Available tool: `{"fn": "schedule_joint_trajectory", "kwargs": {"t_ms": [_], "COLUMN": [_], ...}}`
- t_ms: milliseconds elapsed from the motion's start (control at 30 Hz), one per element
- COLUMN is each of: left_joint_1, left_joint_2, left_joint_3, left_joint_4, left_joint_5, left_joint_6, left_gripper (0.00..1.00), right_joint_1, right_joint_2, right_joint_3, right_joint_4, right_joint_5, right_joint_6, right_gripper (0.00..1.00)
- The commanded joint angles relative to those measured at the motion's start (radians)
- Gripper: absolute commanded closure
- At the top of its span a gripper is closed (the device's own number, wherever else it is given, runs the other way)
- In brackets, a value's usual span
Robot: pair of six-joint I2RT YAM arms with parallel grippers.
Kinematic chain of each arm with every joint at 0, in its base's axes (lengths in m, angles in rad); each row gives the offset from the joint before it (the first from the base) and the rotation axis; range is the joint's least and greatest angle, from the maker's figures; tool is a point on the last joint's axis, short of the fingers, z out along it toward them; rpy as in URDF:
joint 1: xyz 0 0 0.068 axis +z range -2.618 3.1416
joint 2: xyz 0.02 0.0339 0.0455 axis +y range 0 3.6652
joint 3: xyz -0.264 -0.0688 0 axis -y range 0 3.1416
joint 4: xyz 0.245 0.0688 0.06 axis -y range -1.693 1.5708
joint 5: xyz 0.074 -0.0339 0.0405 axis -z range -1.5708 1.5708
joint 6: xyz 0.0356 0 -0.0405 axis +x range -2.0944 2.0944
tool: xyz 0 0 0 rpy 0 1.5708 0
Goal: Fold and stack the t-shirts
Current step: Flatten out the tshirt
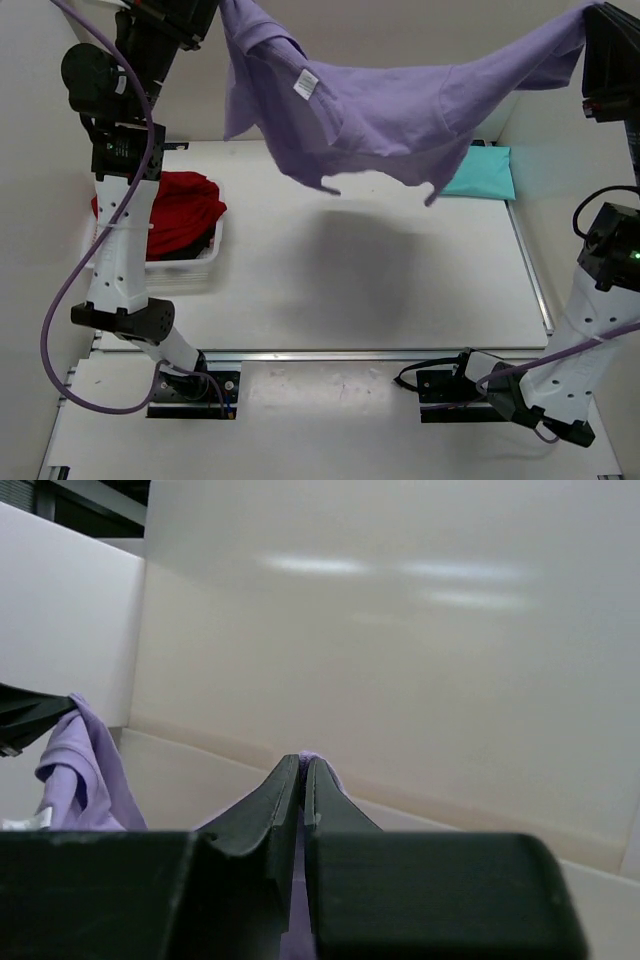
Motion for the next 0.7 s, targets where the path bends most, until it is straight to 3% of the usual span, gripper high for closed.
{"fn": "schedule_joint_trajectory", "kwargs": {"t_ms": [0, 167, 300, 400, 533, 667], "left_joint_1": [0.032, 0.053, 0.004, -0.034, -0.126, -0.155], "left_joint_2": [-0.009, 0.076, 0.314, 0.467, 0.668, 0.681], "left_joint_3": [0.024, 0.016, 0.071, 0.156, 0.297, 0.274], "left_joint_4": [-0.03, -0.041, -0.071, -0.027, 0.091, 0.255], "left_joint_5": [0.006, 0.063, 0.215, 0.342, 0.427, 0.43], "left_joint_6": [-0.034, -0.1, -0.243, -0.349, -0.51, -0.623], "left_gripper": [1.0, 1.0, 1.0, 1.0, 1.0, 1.0], "right_joint_1": [-0.015, -0.012, -0.013, -0.05, -0.155, -0.203], "right_joint_2": [-0.005, 0.024, 0.133, 0.173, 0.185, 0.196], "right_joint_3": [0.025, -0.081, -0.08, -0.087, -0.028, 0.133], "right_joint_4": [0.056, 0.05, -0.138, -0.254, -0.309, -0.326], "right_joint_5": [0.042, -0.004, -0.066, -0.015, 0.052, 0.146], "right_joint_6": [-0.005, 0.047, 0.0, -0.066, -0.123, -0.232], "right_gripper": [1.0, 1.0, 1.0, 1.0, 1.0, 1.0]}}
